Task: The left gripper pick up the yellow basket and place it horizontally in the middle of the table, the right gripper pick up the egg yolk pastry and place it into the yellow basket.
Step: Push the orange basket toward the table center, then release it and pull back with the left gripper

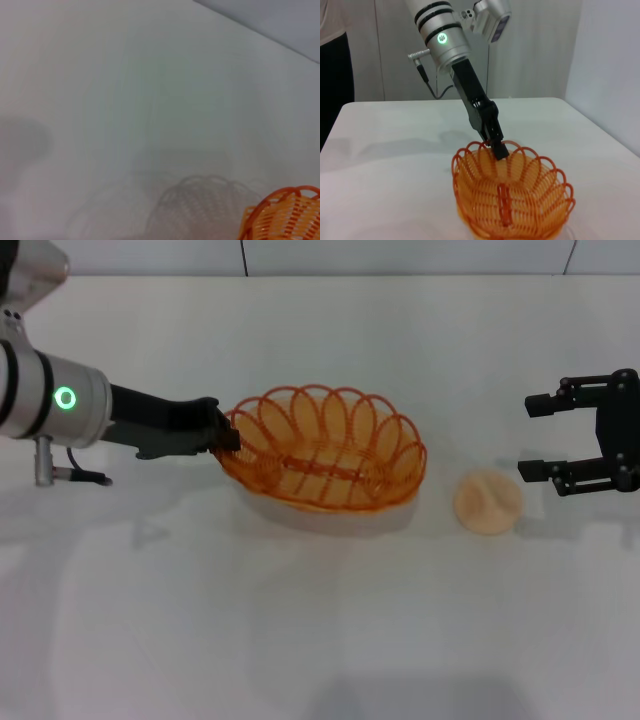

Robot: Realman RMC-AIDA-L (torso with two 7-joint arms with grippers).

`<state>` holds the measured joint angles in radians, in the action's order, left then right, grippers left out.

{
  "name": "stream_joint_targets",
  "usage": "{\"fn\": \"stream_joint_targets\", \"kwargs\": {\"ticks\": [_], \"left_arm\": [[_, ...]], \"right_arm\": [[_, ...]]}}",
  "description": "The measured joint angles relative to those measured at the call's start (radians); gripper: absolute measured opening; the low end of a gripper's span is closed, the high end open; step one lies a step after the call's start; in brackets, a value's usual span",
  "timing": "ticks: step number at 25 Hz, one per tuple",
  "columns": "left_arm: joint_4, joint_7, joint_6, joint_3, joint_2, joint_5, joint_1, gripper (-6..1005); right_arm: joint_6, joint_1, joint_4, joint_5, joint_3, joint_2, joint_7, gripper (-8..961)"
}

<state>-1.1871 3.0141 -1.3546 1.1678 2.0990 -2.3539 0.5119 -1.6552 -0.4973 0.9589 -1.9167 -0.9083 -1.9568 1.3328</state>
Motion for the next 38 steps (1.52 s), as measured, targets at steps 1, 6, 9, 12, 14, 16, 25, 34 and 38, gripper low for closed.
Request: {"fn": "stream_joint_targets", "kwargs": {"ticks": [1, 6, 9, 12, 14, 16, 25, 34, 38], "left_arm": [[0.013, 0.0, 0.008, 0.006, 0.0, 0.004, 0.0, 91], [0.101, 0.0, 0.066, 0.042, -0.005, 0.062, 0.009, 90], [0.113, 0.0, 0.076, 0.045, -0.006, 0.065, 0.012, 90], [0.116, 0.0, 0.083, 0.044, -0.007, 0.062, 0.011, 90], [0.122, 0.0, 0.086, 0.042, -0.007, 0.052, 0.007, 91], [0.135, 0.0, 0.088, 0.039, -0.007, 0.043, 0.006, 95], [0.156, -0.002, 0.102, 0.047, -0.01, 0.038, 0.012, 130], [0.169, -0.004, 0.099, 0.043, -0.015, 0.045, 0.011, 165], [0.202, -0.007, 0.082, 0.04, -0.018, 0.047, 0.02, 346]], "right_arm": [[0.0, 0.0, 0.0, 0.0, -0.001, 0.0, 0.0, 714], [0.0, 0.0, 0.0, -0.001, -0.004, -0.001, -0.001, 714], [0.0, 0.0, -0.001, -0.001, -0.007, -0.003, -0.002, 714], [0.0, 0.0, -0.002, -0.001, -0.006, -0.004, -0.004, 714], [0.002, 0.0, -0.003, -0.001, -0.005, -0.005, -0.004, 714], [0.004, 0.0, -0.003, -0.001, -0.007, -0.007, -0.004, 714], [0.003, 0.001, -0.003, -0.001, -0.008, -0.013, -0.004, 713], [0.003, 0.003, -0.003, -0.001, -0.007, -0.013, -0.004, 713], [0.006, 0.002, -0.003, -0.001, -0.007, -0.015, -0.004, 713]]}}
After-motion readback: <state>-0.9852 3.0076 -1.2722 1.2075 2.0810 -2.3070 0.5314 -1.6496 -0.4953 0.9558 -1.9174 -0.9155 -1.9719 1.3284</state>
